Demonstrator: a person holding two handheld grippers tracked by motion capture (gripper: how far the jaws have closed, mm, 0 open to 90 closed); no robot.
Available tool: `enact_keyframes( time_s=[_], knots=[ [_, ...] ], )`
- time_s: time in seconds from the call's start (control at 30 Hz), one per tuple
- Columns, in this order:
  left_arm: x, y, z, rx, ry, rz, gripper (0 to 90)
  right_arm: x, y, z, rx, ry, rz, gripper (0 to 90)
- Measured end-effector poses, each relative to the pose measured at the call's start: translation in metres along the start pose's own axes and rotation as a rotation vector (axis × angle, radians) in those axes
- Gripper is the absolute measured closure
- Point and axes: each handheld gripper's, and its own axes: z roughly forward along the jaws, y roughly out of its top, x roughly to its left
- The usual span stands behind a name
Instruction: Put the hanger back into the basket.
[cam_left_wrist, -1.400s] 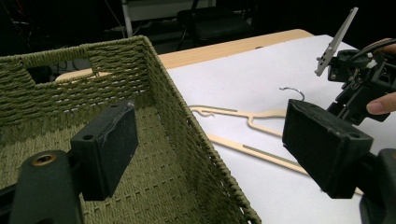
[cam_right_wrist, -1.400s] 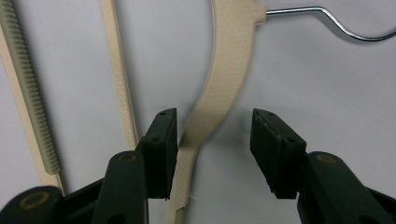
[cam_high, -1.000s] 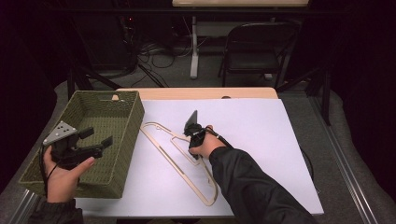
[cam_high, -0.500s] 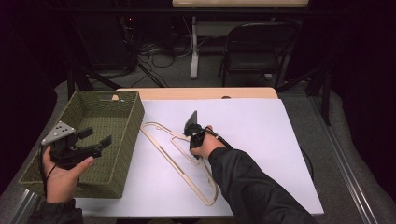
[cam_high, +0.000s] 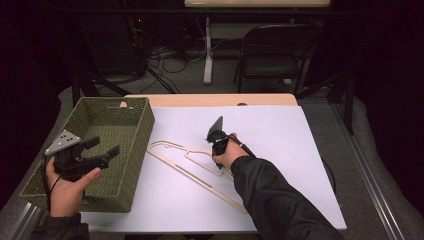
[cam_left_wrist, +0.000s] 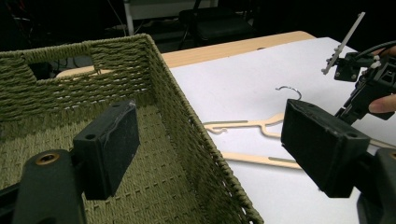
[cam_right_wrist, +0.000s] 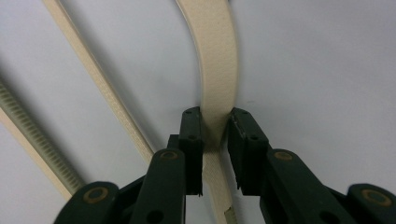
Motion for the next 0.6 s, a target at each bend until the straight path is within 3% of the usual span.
enact_keyframes(
  time_s=[0.1,0.17,0.37,0.4,0.6],
  knots=[
    [-0.0001,0.0000,0.0005,0.002,-0.001,0.004,19.5,-0.0007,-0.0017,0.0015,-0.022,0.016,0.033,76.8],
    [-0.0001,0.0000,0.0004,0.002,0.000,0.001,19.5,-0.0018,-0.0018,0.0026,-0.034,0.018,0.025,76.9],
    [0.0015,-0.0003,-0.0007,-0.001,0.004,-0.003,19.5,-0.0058,-0.0007,-0.0015,-0.003,0.012,0.005,77.4],
    [0.0017,-0.0002,-0.0009,-0.002,0.004,-0.003,19.5,-0.0058,-0.0016,0.0004,-0.028,0.031,0.016,77.4],
    [0.0019,-0.0001,-0.0012,-0.003,0.006,-0.004,19.5,-0.0062,-0.0026,-0.0038,-0.008,0.049,0.003,77.7]
  ],
)
